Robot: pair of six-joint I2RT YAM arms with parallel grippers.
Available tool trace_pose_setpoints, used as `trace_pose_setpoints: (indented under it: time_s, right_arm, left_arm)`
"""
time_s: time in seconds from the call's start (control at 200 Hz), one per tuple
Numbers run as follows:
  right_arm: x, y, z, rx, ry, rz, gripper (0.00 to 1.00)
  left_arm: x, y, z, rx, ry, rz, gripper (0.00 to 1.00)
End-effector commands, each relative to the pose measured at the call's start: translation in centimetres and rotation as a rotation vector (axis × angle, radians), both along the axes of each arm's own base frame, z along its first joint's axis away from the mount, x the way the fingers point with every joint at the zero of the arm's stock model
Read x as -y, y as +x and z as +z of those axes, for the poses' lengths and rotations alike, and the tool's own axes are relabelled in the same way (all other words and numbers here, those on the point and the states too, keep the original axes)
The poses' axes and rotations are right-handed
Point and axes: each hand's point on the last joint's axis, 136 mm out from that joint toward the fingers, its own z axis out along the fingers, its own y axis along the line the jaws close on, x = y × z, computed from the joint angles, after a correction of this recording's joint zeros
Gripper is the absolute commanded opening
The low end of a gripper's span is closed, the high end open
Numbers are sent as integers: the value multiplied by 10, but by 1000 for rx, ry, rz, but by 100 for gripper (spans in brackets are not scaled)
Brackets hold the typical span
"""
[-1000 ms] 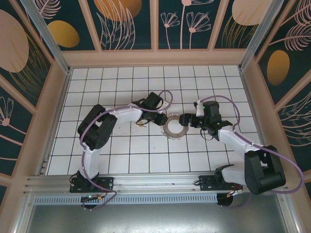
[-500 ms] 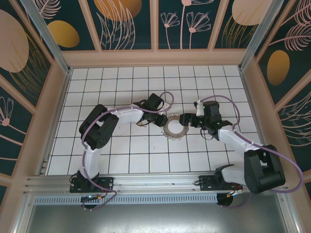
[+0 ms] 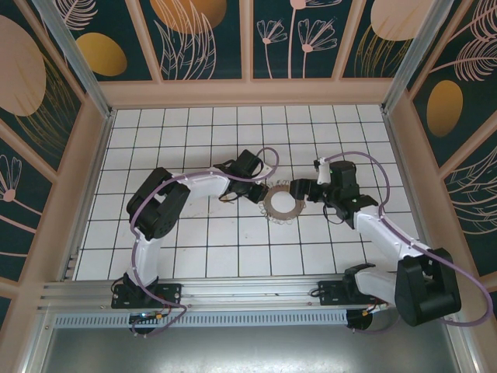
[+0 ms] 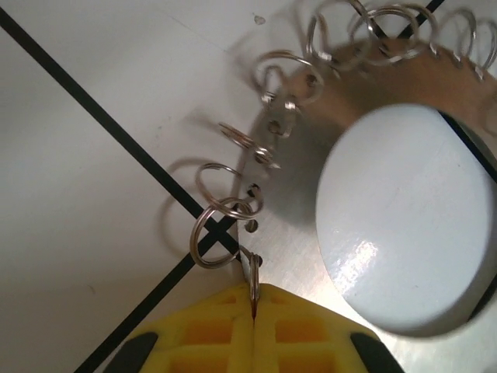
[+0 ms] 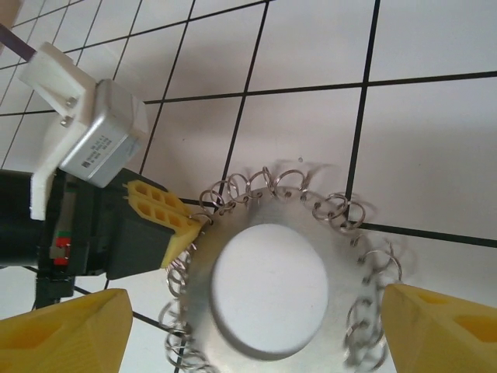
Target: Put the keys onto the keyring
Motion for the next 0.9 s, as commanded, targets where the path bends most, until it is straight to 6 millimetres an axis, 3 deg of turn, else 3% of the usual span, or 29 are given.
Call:
trace_pose_setpoints:
  time_s: [0.0, 0.525, 0.706, 0.896]
  right_arm:
    - [5, 0, 15, 41, -11, -10, 82]
    - [23, -5, 27, 75, -25, -54, 80]
    - [24, -5, 26, 78, -21, -57, 80]
    - [24, -5, 27, 80, -17, -55, 80]
  left_arm:
    - [4, -8, 13, 17, -26, -11, 3]
    - [-3, -47, 23, -50, -93, 19, 0]
    - [-14, -53, 24, -45, -65, 29, 14]
    - [-13, -51, 32, -26, -59, 14, 23]
